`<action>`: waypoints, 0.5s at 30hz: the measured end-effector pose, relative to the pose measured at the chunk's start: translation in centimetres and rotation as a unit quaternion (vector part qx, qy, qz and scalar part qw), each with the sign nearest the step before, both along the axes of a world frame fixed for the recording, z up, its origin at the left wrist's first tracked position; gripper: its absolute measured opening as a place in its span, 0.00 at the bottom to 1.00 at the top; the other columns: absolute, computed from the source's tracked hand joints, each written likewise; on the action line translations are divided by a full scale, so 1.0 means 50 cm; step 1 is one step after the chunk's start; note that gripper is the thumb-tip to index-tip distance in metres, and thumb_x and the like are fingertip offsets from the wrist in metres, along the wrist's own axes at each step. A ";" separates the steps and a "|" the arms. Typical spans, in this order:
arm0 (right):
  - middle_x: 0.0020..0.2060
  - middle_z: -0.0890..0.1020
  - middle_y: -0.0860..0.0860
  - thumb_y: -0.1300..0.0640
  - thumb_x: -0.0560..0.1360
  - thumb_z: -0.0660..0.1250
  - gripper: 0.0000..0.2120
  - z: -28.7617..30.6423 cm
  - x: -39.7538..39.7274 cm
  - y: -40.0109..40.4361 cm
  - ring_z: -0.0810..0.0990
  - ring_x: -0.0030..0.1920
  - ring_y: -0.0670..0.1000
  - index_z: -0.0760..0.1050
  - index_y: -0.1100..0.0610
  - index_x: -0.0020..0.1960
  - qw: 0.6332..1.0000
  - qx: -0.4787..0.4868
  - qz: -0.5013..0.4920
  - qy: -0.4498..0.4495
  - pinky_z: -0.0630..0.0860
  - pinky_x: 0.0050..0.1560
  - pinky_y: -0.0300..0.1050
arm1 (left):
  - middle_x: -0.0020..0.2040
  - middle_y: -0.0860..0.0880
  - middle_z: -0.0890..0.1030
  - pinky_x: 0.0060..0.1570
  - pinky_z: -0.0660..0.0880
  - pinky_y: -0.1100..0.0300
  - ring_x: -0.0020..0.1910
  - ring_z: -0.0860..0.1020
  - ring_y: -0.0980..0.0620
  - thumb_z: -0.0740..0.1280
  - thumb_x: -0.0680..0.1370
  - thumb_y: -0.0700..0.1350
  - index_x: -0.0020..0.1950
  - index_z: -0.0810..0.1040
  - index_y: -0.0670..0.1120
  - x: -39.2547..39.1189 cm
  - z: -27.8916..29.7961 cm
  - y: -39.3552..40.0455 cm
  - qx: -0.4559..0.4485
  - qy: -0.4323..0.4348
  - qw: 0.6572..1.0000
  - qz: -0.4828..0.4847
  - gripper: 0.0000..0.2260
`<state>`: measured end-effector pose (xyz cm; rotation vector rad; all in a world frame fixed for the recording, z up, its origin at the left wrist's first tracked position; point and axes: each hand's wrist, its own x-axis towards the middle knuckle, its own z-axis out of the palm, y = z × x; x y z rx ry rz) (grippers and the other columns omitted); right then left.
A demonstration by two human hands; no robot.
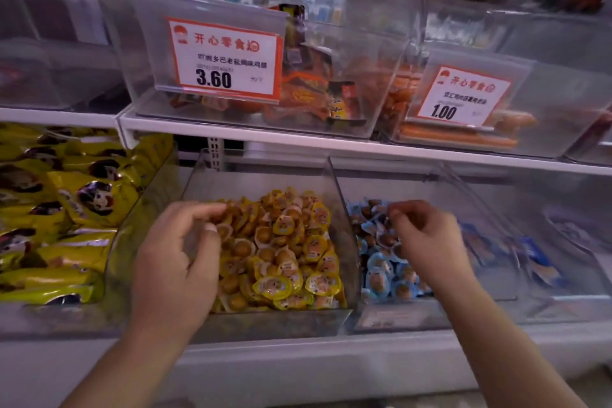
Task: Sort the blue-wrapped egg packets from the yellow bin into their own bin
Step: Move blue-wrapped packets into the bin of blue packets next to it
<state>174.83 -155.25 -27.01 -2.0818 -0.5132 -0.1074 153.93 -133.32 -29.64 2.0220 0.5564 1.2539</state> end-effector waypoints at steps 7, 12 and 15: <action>0.51 0.84 0.40 0.50 0.78 0.62 0.12 0.005 -0.184 0.185 0.80 0.51 0.39 0.81 0.47 0.57 0.936 -0.061 0.330 -0.108 0.75 0.51 0.32 | 0.54 0.55 0.80 0.48 0.77 0.68 0.47 0.78 0.68 0.63 0.78 0.34 0.59 0.77 0.53 -0.034 -0.017 0.053 -0.245 -0.046 0.967 0.048 0.16; 0.61 0.79 0.56 0.52 0.83 0.59 0.16 -0.097 -0.218 0.337 0.74 0.63 0.56 0.80 0.59 0.60 0.795 -0.322 0.499 -0.122 0.69 0.66 0.54 | 0.56 0.52 0.80 0.52 0.75 0.66 0.52 0.80 0.61 0.65 0.76 0.33 0.59 0.76 0.52 -0.046 -0.039 0.079 -0.298 0.016 0.954 0.011 0.17; 0.68 0.75 0.51 0.44 0.82 0.60 0.18 -0.122 -0.180 0.372 0.69 0.70 0.52 0.79 0.52 0.64 0.763 -0.351 0.517 -0.167 0.64 0.71 0.53 | 0.57 0.60 0.79 0.48 0.73 0.71 0.49 0.78 0.68 0.66 0.77 0.38 0.62 0.74 0.56 -0.059 -0.046 0.089 -0.249 0.075 0.966 -0.011 0.18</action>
